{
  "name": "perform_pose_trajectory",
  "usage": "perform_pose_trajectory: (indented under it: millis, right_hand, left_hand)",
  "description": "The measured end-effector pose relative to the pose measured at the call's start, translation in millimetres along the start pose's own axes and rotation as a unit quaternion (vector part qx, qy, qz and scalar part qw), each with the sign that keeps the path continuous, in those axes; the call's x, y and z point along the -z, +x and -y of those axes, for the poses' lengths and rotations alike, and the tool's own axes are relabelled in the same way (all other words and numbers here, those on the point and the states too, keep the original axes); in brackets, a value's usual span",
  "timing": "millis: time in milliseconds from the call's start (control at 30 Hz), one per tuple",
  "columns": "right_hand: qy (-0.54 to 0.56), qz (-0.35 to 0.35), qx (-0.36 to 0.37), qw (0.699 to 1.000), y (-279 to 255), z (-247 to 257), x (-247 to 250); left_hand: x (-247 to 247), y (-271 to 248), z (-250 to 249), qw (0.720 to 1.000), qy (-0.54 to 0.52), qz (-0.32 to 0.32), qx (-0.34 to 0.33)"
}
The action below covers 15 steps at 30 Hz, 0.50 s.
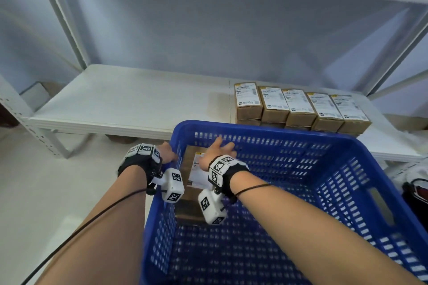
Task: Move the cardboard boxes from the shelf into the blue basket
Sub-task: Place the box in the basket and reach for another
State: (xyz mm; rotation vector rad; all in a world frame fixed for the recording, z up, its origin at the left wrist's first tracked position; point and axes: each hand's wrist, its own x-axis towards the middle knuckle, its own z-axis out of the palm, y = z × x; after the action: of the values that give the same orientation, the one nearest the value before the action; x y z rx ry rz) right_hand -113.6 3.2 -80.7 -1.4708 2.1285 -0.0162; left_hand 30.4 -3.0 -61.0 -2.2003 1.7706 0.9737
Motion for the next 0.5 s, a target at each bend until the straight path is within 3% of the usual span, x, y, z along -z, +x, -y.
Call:
perform_pose_trajectory:
  millis: [133,233,500]
  right_hand:
    - [0.006,-0.134,0.073,0.988,14,21,69]
    - [-0.003,-0.18,0.055,0.982,43,27,109]
    - [-0.066,-0.173,-0.031,0.982,109,17,134]
  left_hand:
    - [1,-2,0,1.0,0.005,-0.008,0.005]
    - [1,-3,-2,1.0,-0.006,-0.006,0.001]
    - [-5,11,3,0.999,-0.038,-0.019,0.016]
